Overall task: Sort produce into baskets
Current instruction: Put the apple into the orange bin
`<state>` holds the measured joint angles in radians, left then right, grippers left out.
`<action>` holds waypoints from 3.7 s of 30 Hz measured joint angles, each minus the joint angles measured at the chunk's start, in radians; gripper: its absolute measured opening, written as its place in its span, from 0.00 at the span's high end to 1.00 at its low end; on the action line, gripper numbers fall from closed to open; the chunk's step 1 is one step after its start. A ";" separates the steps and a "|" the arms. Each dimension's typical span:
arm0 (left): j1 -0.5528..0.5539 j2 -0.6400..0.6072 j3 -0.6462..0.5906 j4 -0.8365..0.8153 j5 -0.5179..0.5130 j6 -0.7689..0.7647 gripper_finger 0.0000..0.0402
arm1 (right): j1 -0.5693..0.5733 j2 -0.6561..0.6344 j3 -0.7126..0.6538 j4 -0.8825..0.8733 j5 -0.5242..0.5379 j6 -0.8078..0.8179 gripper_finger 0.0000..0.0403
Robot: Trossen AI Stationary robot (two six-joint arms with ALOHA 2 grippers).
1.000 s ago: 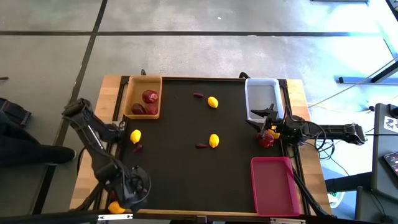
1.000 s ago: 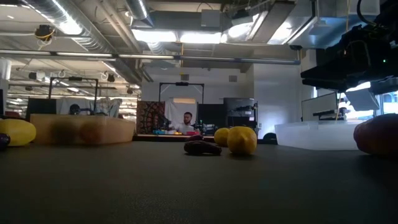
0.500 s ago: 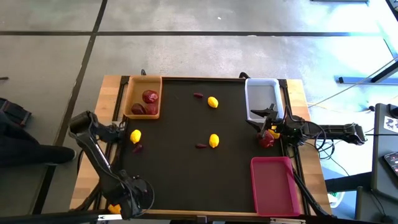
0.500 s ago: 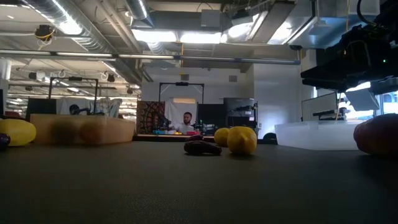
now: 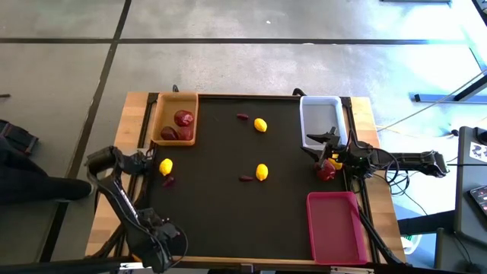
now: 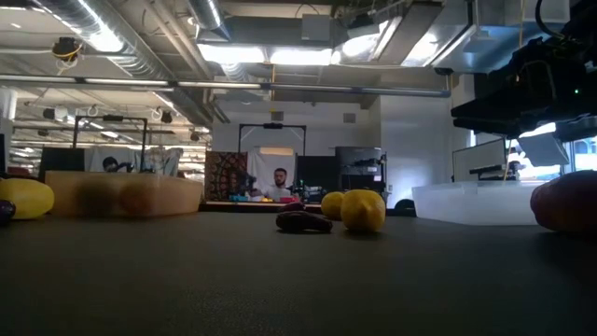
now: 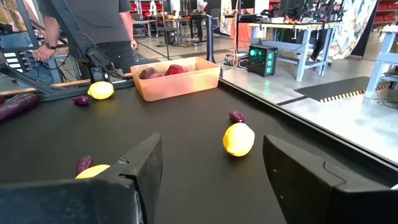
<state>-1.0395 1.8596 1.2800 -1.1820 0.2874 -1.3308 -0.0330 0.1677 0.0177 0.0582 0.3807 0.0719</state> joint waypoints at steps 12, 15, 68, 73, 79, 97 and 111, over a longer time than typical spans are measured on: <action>-0.007 0.009 -0.026 0.017 -0.014 -0.005 0.21 | 0.000 0.000 0.000 0.000 0.000 0.002 0.41; -0.007 0.009 -0.026 0.014 -0.016 -0.012 0.24 | 0.000 0.000 0.000 0.000 0.000 0.002 0.41; 0.555 -0.326 -0.132 -0.259 -0.987 -0.028 0.35 | 0.000 0.000 -0.001 0.021 0.001 0.037 0.41; 0.660 -0.326 -0.196 -0.292 -1.062 -0.102 0.35 | 0.000 0.000 -0.001 0.045 0.009 0.036 0.41; 0.816 -0.340 -0.250 -0.333 -1.125 -0.181 0.35 | 0.000 0.000 -0.001 0.048 0.095 0.026 0.41; 1.327 -0.425 -0.424 0.059 -1.217 0.200 0.35 | 0.000 0.000 -0.001 0.023 0.099 0.027 0.41; 1.432 -0.425 -0.539 0.156 -1.203 0.244 0.28 | 0.000 0.000 0.000 0.017 0.099 0.039 0.41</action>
<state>0.3927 1.4349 0.7414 -1.0262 -0.9157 -1.0866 -0.0330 0.1680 0.0177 0.0757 0.4793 0.1104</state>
